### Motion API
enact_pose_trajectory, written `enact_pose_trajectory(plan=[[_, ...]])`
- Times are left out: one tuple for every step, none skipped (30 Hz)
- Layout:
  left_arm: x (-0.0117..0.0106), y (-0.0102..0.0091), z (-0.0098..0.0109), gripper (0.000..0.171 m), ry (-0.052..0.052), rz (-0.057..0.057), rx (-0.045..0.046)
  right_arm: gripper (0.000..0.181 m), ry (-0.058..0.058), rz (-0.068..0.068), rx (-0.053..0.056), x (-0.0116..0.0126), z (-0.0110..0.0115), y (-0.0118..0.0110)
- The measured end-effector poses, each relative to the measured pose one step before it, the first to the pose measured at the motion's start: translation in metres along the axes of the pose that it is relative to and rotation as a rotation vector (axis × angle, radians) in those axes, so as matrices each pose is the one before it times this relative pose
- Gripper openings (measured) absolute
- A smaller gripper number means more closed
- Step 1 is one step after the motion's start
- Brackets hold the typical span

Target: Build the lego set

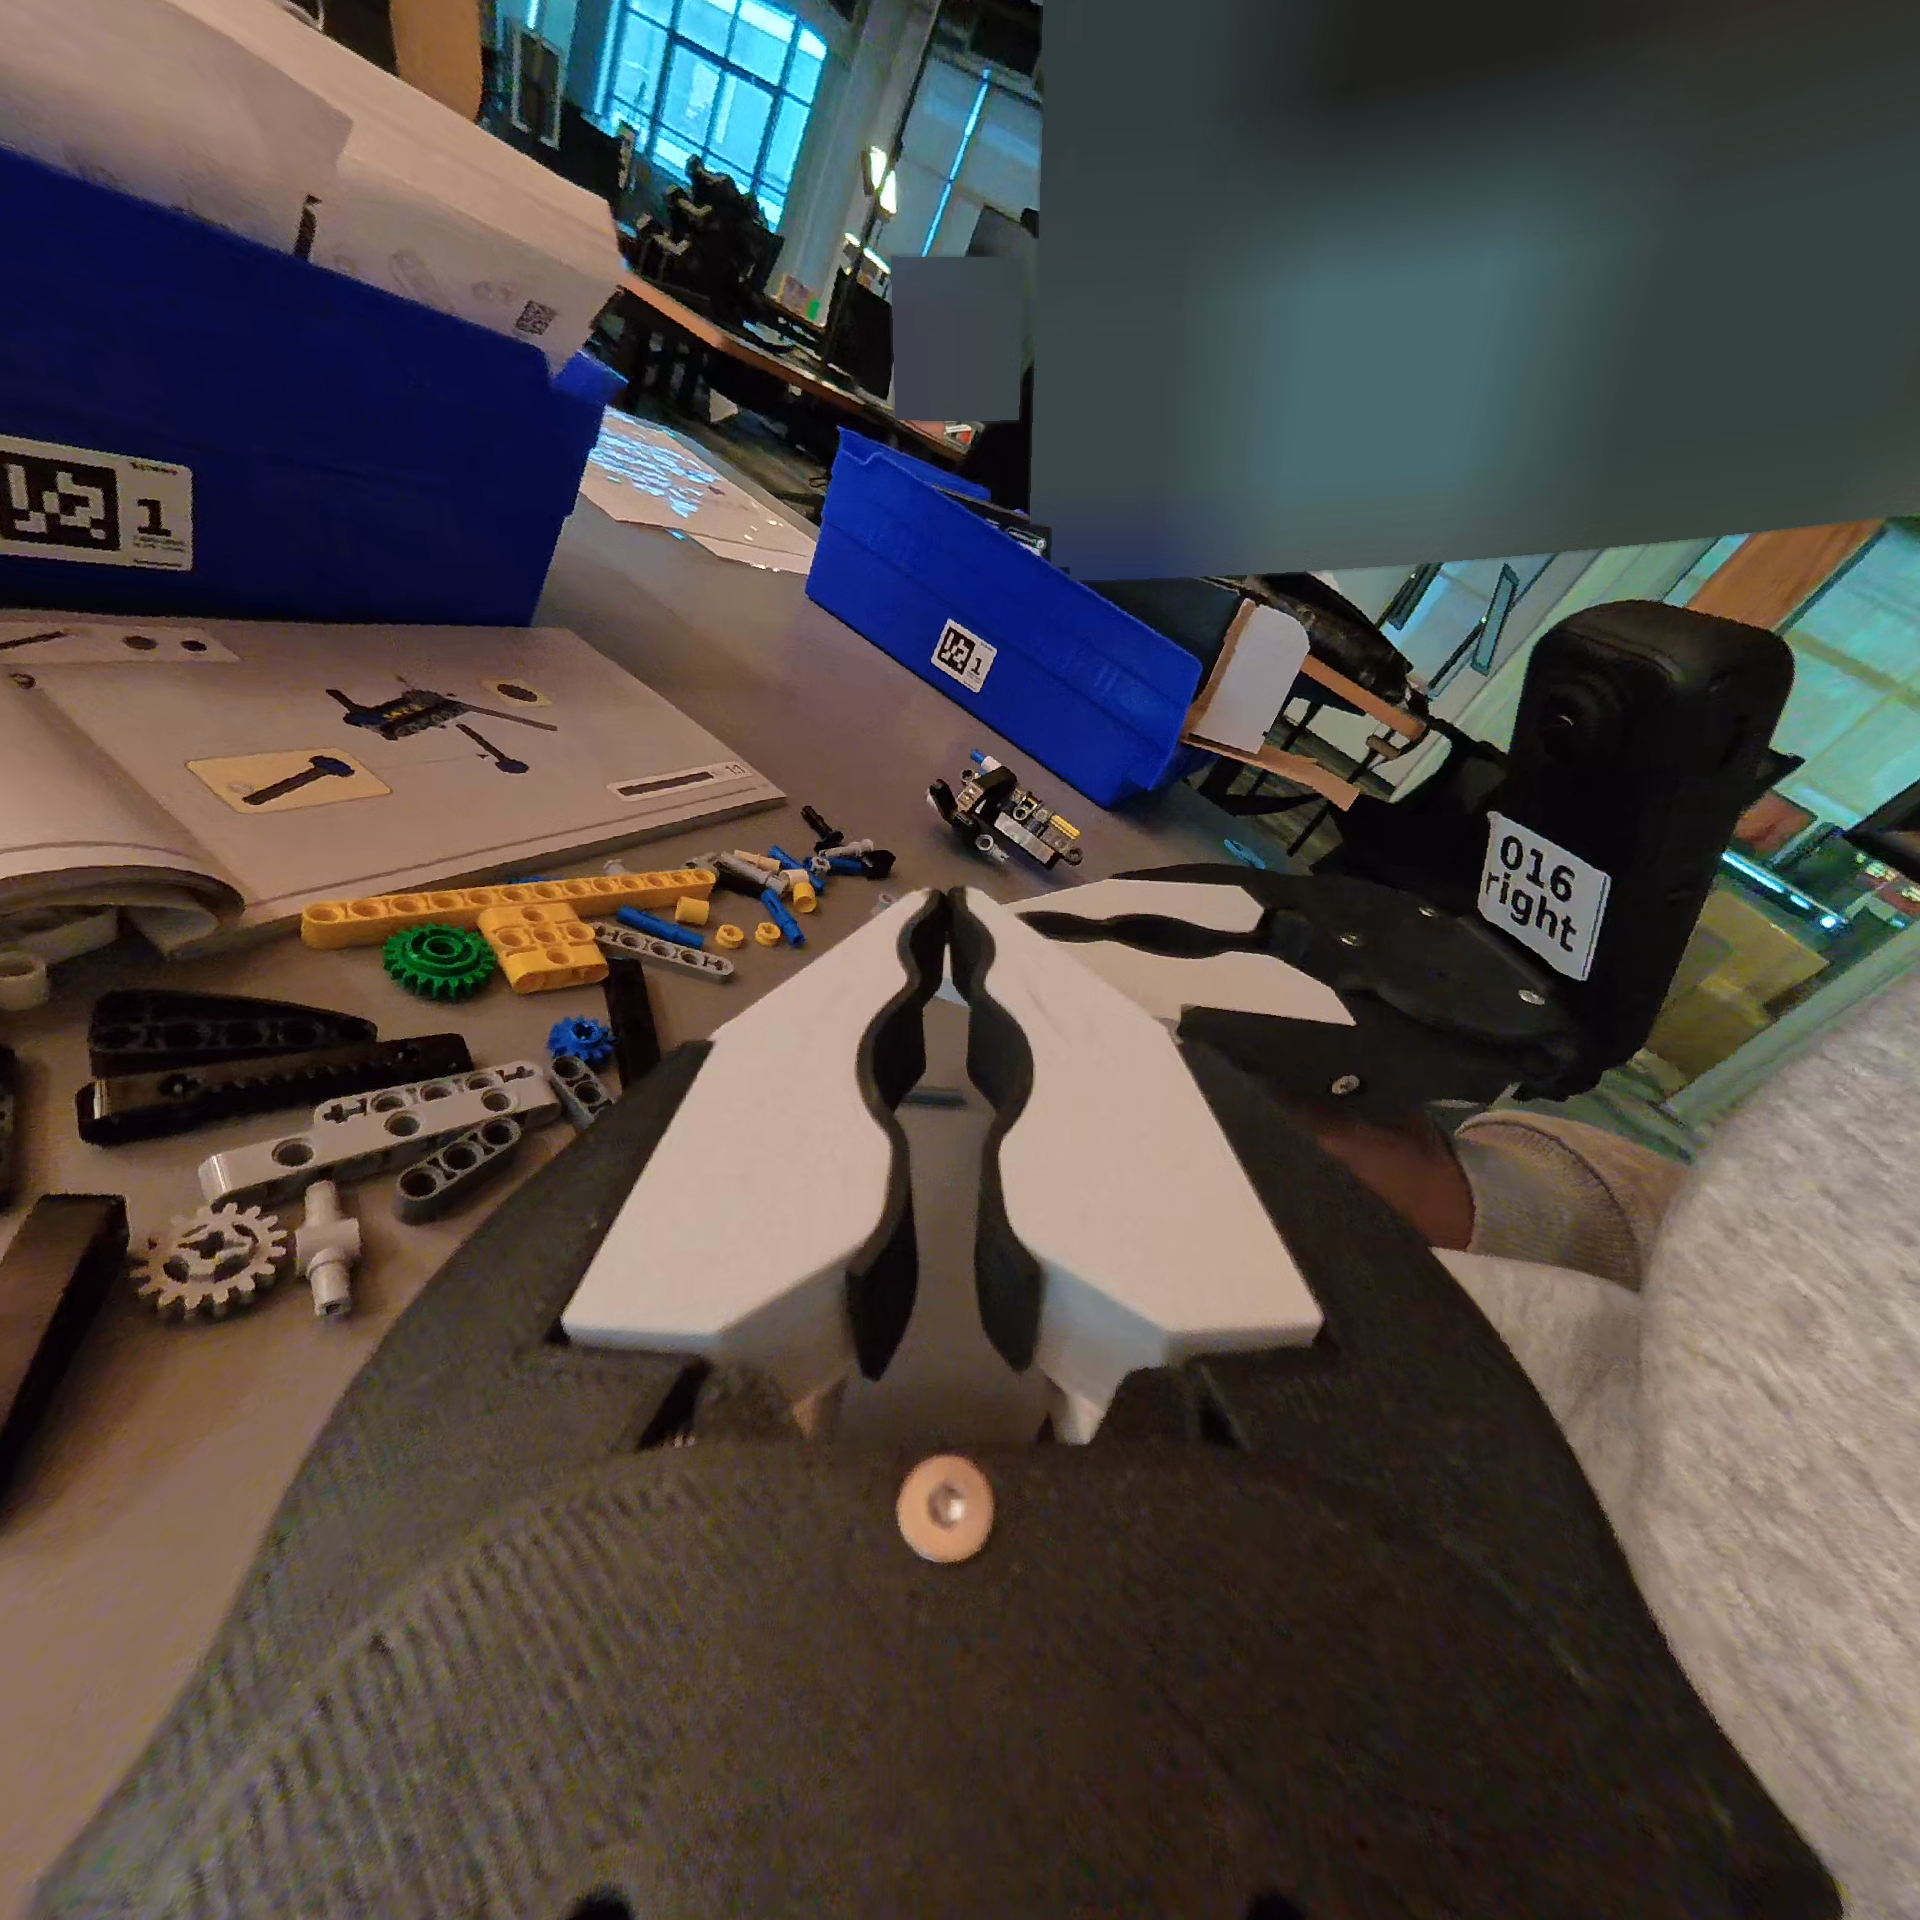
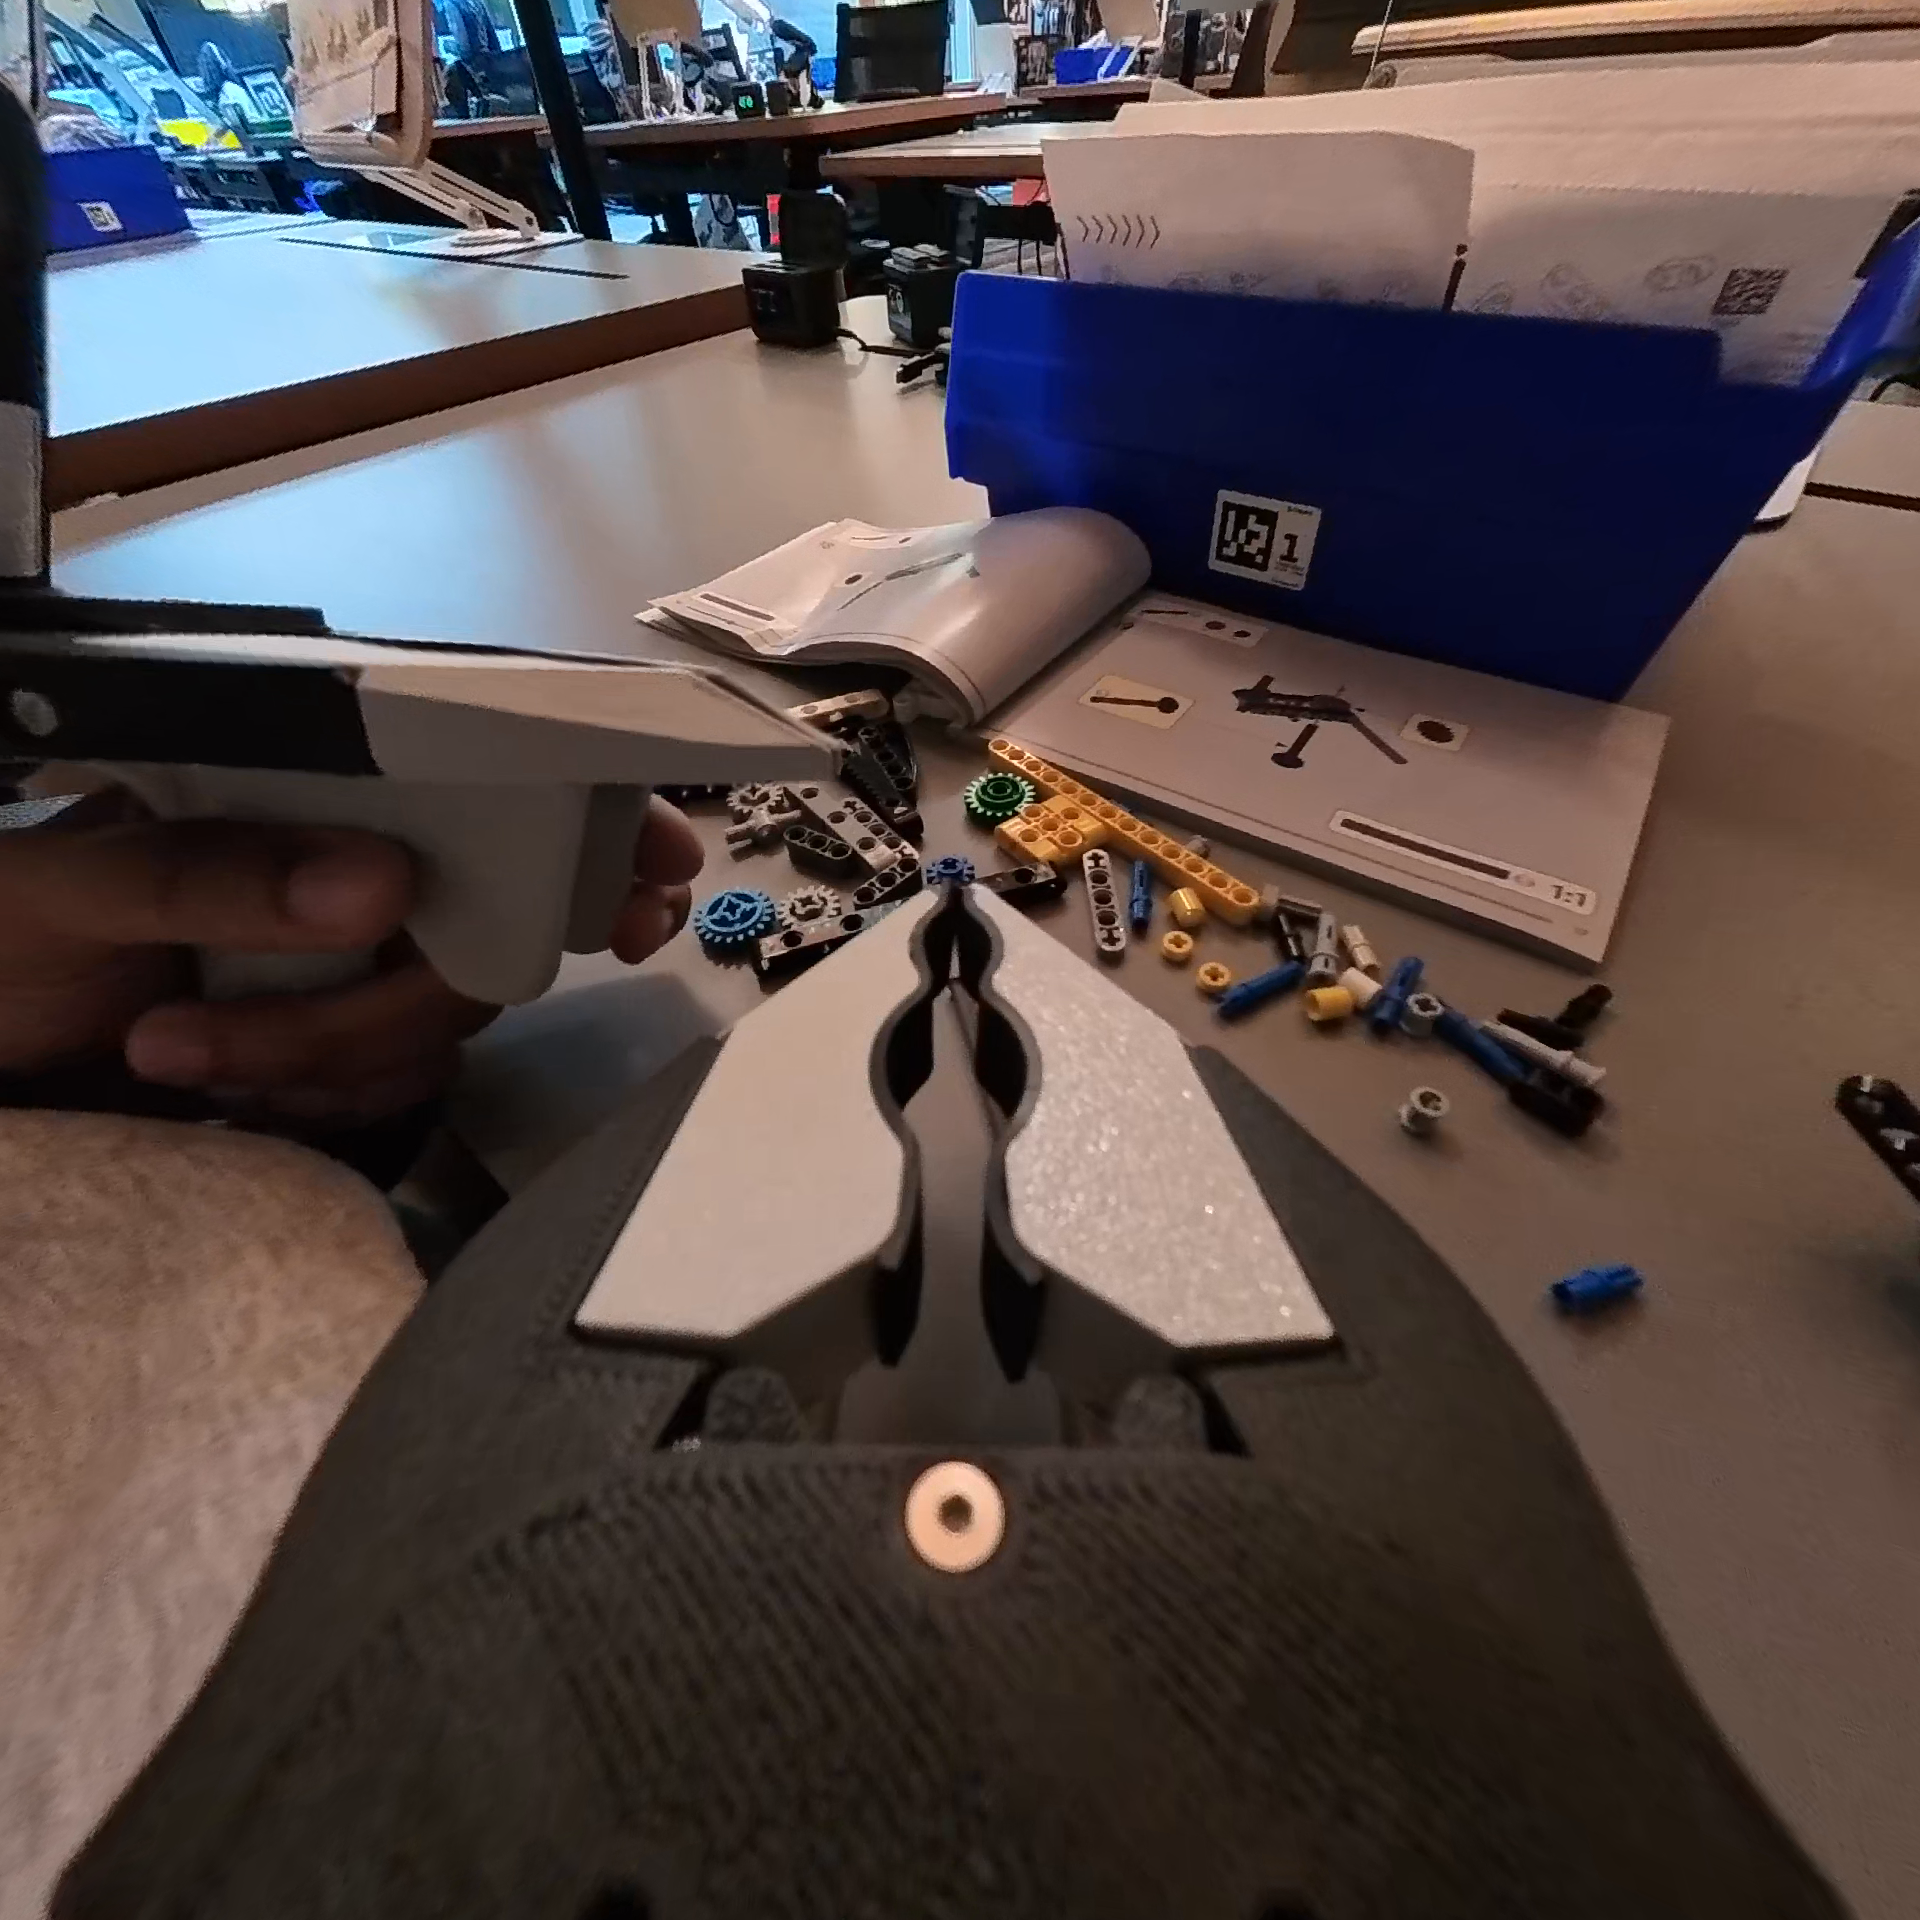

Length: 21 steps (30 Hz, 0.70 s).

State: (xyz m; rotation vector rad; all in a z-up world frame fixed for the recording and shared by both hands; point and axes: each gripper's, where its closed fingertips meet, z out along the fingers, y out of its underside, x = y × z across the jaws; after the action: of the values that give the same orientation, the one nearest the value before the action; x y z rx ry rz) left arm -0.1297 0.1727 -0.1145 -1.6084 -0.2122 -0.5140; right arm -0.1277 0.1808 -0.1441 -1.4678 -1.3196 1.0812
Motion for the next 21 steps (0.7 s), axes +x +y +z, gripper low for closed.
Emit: enact_pose_trajectory(plan=[[0.00117,0.00065,0.00029,0.0,0.0024,0.0107,-0.00304,0.0,-0.0015,0.0015,0.0007,0.0,-0.00003,-0.0001],[0.00163,0.00076,0.00031,0.0,0.0049,0.0118,-0.00341,0.0,-0.0013,0.0017,0.0006,0.0001,-0.00004,-0.00009],[0.00143,0.00065,0.00028,0.0,0.0039,0.0101,-0.00335,0.0,-0.0012,0.0017,0.0004,0.00002,-0.00003,0.00004],[0.00029,0.00047,0.00027,0.0,-0.0007,0.005,-0.00262,0.0,-0.0009,0.0011,0.0005,0.00009,0.00005,-0.00009],[-0.00006,0.0002,0.00023,0.0,0.0001,-0.0013,-0.00202,0.0,-0.0009,0.0009,0.001,0.00003,0.00001,-0.00003],[-0.00052,0.00009,0.00006,0.0,0.001,-0.008,-0.00154,0.0,-0.0016,0.0009,0.0011,-0.00008,-0.00011,-0.00012],[-0.00203,-0.00036,-0.00012,0.0,-0.006,-0.0159,0.00046,0.0,-0.0015,0.0012,0.0007,0.00002,0.00008,-0.00002],[-0.00241,-0.00072,-0.00024,0.0,-0.0067,-0.0179,0.00381,0.0,-0.0015,0.0014,0.0003,-0.00001,-0.00006,-0.00004],[-0.00137,-0.00078,-0.00033,0.0,-0.0003,-0.016,0.00322,0.0,-0.0017,0.0013,0.001,0.00008,0.00001,-0.00005],[-0.00078,-0.0005,-0.00022,0.0,0.0036,-0.0144,0.0014,0.0,-0.0015,0.0014,0.0011,0.0,-0.00001,-0.00016],[-0.00043,-0.00016,-0.0001,0.0,0.0053,-0.0128,-0.00046,0.0,-0.0007,0.0013,0.0014,0.00012,-0.00009,-0.00017],[-0.00035,-0.00035,-0.00017,0.0,0.0046,-0.0098,0.0007,0.0,-0.0002,0.0012,0.0018,0.00019,-0.00006,-0.00023],[-0.00035,-0.00058,-0.0003,0.0,0.0025,-0.0073,0.00337,0.0,0.0003,0.0012,0.0014,0.00027,-0.00009,-0.00017],[-0.00059,-0.00072,-0.00042,0.0,-0.0003,-0.0064,0.00527,0.0,0.0001,0.0009,0.0014,0.00027,-0.00006,-0.00007],[-0.00057,-0.00084,-0.0005,0.0,-0.0004,-0.0059,0.00553,0.0,-0.0003,0.0006,0.0014,0.00012,0.00001,-0.00019],[-0.00045,-0.00066,-0.00027,0.0,0.0002,-0.0059,0.00427,0.0,-0.0008,-0.0001,0.0011,0.0,-0.00012,-0.00011],[-0.00035,-0.00051,-0.00021,0.0,0.0009,-0.0057,0.0024,0.0,-0.0006,-0.0003,0.0006,0.00004,0.00007,0.00001],[-0.00044,-0.00029,-0.00009,0.0,0.0003,-0.0049,0.00096,0.0,-0.0005,-0.0001,0.0008,0.00005,-0.00004,-0.0001],[-0.00021,-0.00016,-0.00011,0.0,0.0008,-0.0033,0.0012,0.0,-0.0008,0.0,0.0014,0.00009,0.00003,-0.00009],[-0.0001,-0.00028,-0.00014,0.0,0.001,-0.0025,0.00188,0.0,-0.0013,0.0003,0.0003,-0.0001,-0.00007,-0.00003],[-0.00027,-0.00032,-0.00017,0.0,0.0001,-0.0029,0.00181,0.0,-0.0008,0.0006,0.0,0.00015,0.00013,0.00005]])
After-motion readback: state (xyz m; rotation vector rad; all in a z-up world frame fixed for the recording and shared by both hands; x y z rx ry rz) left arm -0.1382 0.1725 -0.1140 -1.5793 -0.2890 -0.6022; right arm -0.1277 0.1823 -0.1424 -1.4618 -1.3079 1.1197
